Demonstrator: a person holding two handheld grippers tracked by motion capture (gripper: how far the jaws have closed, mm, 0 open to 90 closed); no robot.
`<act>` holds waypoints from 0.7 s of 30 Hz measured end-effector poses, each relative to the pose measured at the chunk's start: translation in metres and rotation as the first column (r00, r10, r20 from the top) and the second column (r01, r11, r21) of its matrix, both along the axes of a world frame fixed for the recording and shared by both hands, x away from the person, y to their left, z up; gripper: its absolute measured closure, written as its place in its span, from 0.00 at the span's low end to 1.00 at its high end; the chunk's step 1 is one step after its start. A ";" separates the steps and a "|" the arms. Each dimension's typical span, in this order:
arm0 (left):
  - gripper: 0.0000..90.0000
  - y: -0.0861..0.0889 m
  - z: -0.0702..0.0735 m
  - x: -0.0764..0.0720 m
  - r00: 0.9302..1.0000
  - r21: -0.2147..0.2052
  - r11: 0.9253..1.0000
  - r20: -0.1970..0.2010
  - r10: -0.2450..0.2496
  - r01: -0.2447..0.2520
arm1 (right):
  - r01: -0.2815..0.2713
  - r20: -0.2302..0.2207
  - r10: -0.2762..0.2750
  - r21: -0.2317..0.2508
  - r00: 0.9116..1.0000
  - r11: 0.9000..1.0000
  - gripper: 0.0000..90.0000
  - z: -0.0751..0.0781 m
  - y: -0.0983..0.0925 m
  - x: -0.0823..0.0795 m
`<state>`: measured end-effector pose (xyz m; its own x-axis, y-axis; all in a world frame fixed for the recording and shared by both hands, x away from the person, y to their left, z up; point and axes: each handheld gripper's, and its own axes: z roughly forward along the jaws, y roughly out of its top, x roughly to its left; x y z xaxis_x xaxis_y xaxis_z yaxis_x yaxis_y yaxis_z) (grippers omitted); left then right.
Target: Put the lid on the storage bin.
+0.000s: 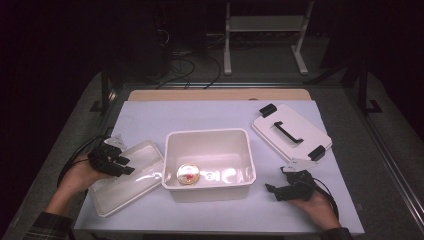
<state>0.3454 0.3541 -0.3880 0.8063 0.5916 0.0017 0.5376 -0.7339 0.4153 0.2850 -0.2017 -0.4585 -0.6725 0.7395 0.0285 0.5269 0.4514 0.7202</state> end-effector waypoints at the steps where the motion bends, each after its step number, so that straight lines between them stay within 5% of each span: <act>1: 0.65 0.000 -0.003 0.000 1.000 0.003 1.000 -0.003 0.001 -0.001 | 0.000 0.000 0.000 0.000 1.000 1.000 0.17 0.000 0.000 0.000; 10: 0.78 0.001 -0.020 0.000 0.999 0.012 1.000 -0.045 0.007 -0.007 | 0.000 0.000 0.000 0.000 1.000 1.000 0.17 0.000 0.000 0.000; 21: 0.98 0.001 -0.022 -0.002 0.998 0.007 1.000 -0.060 -0.004 0.005 | 0.000 0.000 0.000 0.000 1.000 1.000 0.17 0.000 0.000 0.000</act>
<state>0.3437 0.3547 -0.4102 0.8077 0.5881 -0.0423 0.5580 -0.7393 0.3769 0.2850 -0.2018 -0.4585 -0.6726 0.7395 0.0285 0.5269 0.4514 0.7202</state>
